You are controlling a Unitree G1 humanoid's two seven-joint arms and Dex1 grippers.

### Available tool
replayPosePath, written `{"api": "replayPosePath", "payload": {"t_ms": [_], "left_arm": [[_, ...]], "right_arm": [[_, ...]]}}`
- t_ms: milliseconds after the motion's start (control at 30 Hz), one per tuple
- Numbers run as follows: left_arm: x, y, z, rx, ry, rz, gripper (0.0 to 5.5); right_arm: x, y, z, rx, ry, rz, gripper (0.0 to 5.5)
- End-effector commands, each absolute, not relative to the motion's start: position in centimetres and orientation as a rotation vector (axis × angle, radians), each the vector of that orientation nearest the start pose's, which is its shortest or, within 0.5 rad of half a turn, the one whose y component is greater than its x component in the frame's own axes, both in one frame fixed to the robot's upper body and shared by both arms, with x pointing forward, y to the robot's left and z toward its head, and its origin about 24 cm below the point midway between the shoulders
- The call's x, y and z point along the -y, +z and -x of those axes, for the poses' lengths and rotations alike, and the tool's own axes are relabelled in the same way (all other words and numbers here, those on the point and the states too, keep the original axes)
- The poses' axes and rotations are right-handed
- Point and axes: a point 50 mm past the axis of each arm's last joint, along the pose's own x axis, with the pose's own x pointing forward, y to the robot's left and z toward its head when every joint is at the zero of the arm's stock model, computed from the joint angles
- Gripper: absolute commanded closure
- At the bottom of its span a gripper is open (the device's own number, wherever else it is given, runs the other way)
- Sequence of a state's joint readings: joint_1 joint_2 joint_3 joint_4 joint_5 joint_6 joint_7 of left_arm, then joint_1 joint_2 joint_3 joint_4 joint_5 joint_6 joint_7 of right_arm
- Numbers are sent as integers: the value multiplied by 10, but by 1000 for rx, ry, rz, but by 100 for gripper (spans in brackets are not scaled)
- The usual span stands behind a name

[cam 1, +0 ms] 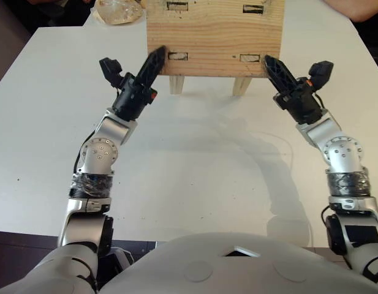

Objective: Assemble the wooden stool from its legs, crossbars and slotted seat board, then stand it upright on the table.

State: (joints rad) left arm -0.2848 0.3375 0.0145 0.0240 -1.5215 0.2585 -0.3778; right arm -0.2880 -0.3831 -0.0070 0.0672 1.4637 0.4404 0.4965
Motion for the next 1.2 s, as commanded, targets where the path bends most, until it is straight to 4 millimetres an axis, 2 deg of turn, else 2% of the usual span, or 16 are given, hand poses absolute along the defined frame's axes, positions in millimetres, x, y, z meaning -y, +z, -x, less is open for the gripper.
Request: {"api": "replayPosePath", "payload": {"t_ms": [33, 200, 300, 467, 633, 700, 733, 767, 800, 867, 1100, 1200], "left_arm": [[-163, 205, -290, 129, -198, 1909, 402], [-154, 191, -293, -42, -98, 1894, 420], [-148, 173, -296, -165, -2, 1861, 421], [-135, 143, -294, -339, 89, 1741, 421], [-128, 131, -296, -402, 102, 1615, 420], [-127, 130, -297, -401, 85, 1592, 420], [-127, 130, -297, -396, 78, 1586, 383], [-127, 131, -298, -380, 62, 1583, 372], [-128, 133, -299, -361, 45, 1578, 348], [-130, 139, -301, -326, 25, 1527, 320], [-147, 158, -301, -163, -44, 1263, 316], [-155, 165, -300, -103, -60, 1133, 316]], "right_arm": [[113, 257, -277, 281, 724, -1479, 396], [117, 253, -289, 229, 580, -1505, 399], [115, 227, -297, 108, 429, -1467, 399], [116, 191, -297, -14, 235, -1422, 399], [115, 168, -292, -88, 141, -1365, 399], [115, 161, -292, -101, 114, -1353, 399], [116, 160, -292, -100, 103, -1346, 399], [116, 158, -293, -91, 100, -1329, 399], [117, 158, -293, -79, 105, -1305, 361], [117, 162, -295, -34, 138, -1255, 336], [129, 178, -301, 117, 127, -1063, 231], [134, 182, -302, 161, 100, -968, 231]]}}
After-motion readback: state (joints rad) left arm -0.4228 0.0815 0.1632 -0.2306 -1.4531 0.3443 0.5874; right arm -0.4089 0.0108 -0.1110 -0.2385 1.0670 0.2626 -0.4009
